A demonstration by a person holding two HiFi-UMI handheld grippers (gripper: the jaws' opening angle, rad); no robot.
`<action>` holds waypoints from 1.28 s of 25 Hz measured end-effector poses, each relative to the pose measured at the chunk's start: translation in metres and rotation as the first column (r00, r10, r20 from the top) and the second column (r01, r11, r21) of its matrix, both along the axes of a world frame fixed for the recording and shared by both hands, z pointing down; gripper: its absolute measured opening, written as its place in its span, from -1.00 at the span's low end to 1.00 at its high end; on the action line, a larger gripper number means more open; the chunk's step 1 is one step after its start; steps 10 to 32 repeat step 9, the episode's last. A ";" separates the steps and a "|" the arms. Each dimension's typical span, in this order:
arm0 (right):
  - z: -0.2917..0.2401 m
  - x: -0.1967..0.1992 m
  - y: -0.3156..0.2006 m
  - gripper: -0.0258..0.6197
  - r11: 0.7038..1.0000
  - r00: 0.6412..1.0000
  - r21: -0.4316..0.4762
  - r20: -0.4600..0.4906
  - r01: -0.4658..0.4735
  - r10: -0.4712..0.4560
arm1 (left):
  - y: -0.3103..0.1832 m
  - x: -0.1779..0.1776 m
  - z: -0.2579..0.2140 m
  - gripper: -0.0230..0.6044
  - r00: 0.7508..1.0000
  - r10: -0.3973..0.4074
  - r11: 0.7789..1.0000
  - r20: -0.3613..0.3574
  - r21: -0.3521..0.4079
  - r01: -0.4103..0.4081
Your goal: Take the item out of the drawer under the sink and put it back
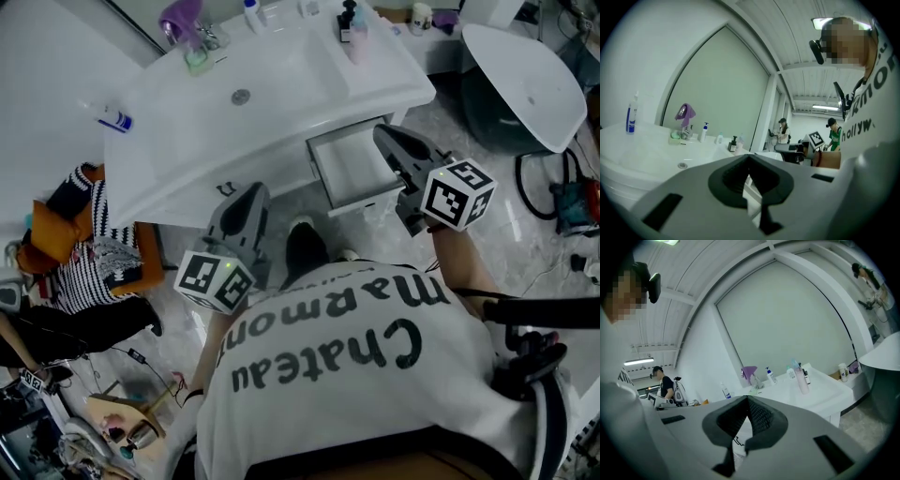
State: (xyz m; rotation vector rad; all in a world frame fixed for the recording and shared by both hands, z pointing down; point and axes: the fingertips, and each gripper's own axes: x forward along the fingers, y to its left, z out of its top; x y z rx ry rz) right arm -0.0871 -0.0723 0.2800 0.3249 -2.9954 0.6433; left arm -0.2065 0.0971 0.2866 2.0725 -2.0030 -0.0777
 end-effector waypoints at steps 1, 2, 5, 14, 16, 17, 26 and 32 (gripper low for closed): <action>0.000 -0.001 0.001 -0.89 1.000 1.000 0.002 -0.001 0.005 -0.005 | 0.000 0.000 -0.001 -0.90 1.000 -0.003 1.000 0.000 0.003 0.003; 0.000 -0.001 0.001 -0.89 1.000 1.000 0.004 -0.003 0.008 -0.008 | 0.001 0.000 -0.001 -0.90 1.000 -0.004 1.000 0.001 0.006 0.004; 0.001 -0.001 0.001 -0.89 1.000 1.000 0.003 -0.008 0.009 -0.009 | 0.000 0.002 -0.001 -0.90 1.000 -0.004 1.000 0.000 0.003 0.004; 0.004 0.000 0.001 -0.89 1.000 1.000 -0.001 -0.016 0.008 -0.008 | 0.001 0.003 0.001 -0.90 1.000 0.003 1.000 0.000 -0.002 -0.003; 0.004 0.000 0.001 -0.89 1.000 1.000 -0.001 -0.016 0.008 -0.008 | 0.001 0.003 0.001 -0.90 1.000 0.003 1.000 0.000 -0.002 -0.003; 0.004 0.000 0.001 -0.89 1.000 1.000 -0.001 -0.016 0.008 -0.008 | 0.001 0.003 0.001 -0.90 1.000 0.003 1.000 0.000 -0.002 -0.003; 0.004 0.000 0.001 -0.89 1.000 1.000 -0.001 -0.016 0.008 -0.008 | 0.001 0.003 0.001 -0.90 1.000 0.003 1.000 0.000 -0.002 -0.003; 0.004 0.000 0.001 -0.89 1.000 1.000 -0.001 -0.016 0.008 -0.008 | 0.001 0.003 0.001 -0.90 1.000 0.003 1.000 0.000 -0.002 -0.003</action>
